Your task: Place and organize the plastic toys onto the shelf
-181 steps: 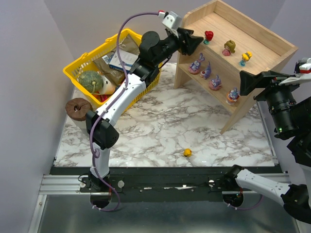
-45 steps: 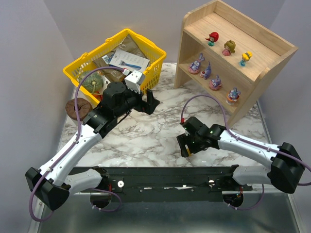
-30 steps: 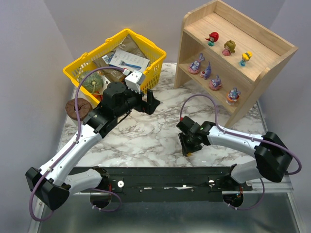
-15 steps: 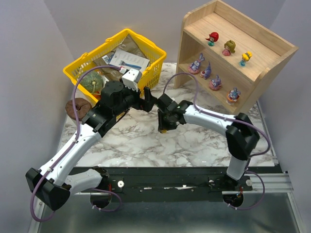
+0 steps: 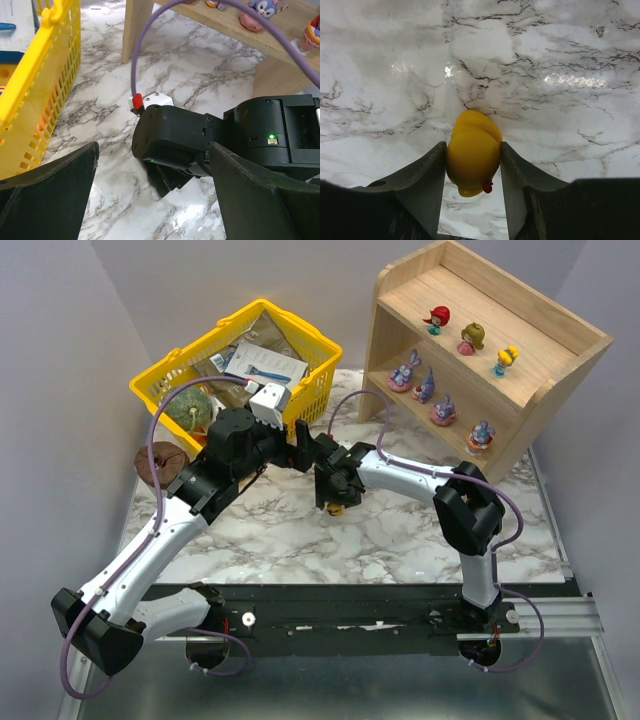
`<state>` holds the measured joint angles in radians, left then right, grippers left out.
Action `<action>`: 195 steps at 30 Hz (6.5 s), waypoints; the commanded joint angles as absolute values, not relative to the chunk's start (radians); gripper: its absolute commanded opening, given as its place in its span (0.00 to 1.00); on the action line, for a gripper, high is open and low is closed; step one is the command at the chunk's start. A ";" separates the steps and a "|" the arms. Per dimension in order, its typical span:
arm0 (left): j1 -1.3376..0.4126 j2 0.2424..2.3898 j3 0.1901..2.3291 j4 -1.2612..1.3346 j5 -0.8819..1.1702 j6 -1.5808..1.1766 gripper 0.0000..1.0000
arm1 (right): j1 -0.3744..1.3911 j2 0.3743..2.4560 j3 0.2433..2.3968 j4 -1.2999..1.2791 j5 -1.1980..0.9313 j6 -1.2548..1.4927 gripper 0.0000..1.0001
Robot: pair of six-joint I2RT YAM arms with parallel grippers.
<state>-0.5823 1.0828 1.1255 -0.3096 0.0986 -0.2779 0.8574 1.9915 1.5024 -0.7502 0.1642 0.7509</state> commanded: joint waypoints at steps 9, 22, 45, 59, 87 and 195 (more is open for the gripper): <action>-0.578 1.025 1.219 -0.354 -0.162 -0.247 0.99 | 0.862 1.885 1.503 -0.644 0.090 0.651 0.94; -0.577 0.989 1.220 -0.376 -0.178 -0.261 0.99 | 0.862 1.701 1.332 -0.581 -0.147 -0.049 0.91; -0.561 1.006 1.223 -0.354 -0.137 -0.296 0.99 | 0.861 1.821 1.163 -0.269 0.052 -0.110 0.65; -0.552 1.002 1.227 -0.367 -0.124 -0.296 0.99 | 0.859 1.787 1.149 -0.222 0.077 -0.043 0.12; -0.584 1.008 1.150 -0.054 0.537 -0.123 0.98 | 0.614 1.427 1.902 -1.000 -0.449 0.167 0.01; -0.844 1.101 1.190 0.275 0.108 -0.213 0.99 | 0.614 1.339 1.934 -0.644 -0.172 0.233 0.08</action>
<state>-0.8402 1.1412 1.1740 0.2955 0.1722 -0.2508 0.6083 1.3193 1.8462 -0.6159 -0.3019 0.3347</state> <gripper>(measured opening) 0.980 0.396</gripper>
